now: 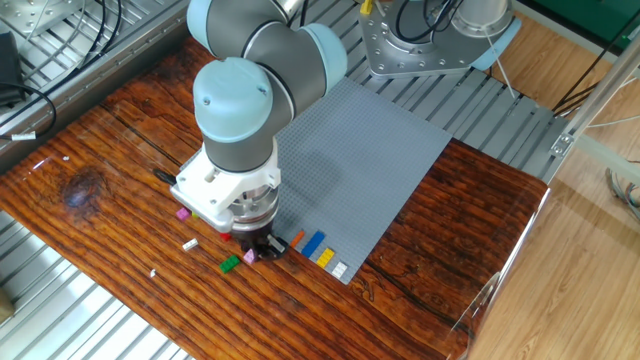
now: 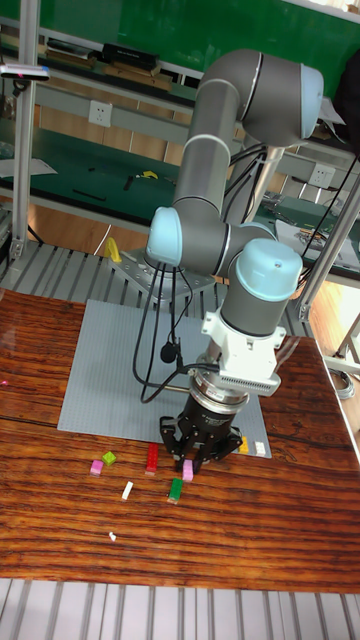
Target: Build with small Lego blocks
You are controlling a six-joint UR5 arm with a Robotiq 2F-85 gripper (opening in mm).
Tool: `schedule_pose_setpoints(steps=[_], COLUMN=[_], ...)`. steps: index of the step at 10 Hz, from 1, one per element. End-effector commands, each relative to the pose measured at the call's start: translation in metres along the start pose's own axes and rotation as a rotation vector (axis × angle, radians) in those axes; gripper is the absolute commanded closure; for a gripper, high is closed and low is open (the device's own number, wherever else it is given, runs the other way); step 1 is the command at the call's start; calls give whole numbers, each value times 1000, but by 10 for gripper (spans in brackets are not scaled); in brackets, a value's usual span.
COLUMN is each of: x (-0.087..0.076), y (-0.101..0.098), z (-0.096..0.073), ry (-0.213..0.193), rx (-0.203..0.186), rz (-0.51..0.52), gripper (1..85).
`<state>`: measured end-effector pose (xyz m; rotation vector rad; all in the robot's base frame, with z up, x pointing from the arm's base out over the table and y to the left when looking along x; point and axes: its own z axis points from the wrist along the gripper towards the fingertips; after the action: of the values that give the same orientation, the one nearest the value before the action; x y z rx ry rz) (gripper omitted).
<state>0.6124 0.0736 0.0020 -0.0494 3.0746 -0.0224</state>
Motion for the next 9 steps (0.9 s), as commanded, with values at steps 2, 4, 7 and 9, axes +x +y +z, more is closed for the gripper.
schedule_pose_setpoints(steps=[2, 4, 7, 9], x=[-3, -3, -2, -2], y=[2, 1, 1, 1], z=[-1, -1, -2, -1], ry=[-7, -7, -5, -2], rx=[-10, -8, -7, -7], rz=[13, 16, 22, 28], gripper=[570, 580, 610, 643])
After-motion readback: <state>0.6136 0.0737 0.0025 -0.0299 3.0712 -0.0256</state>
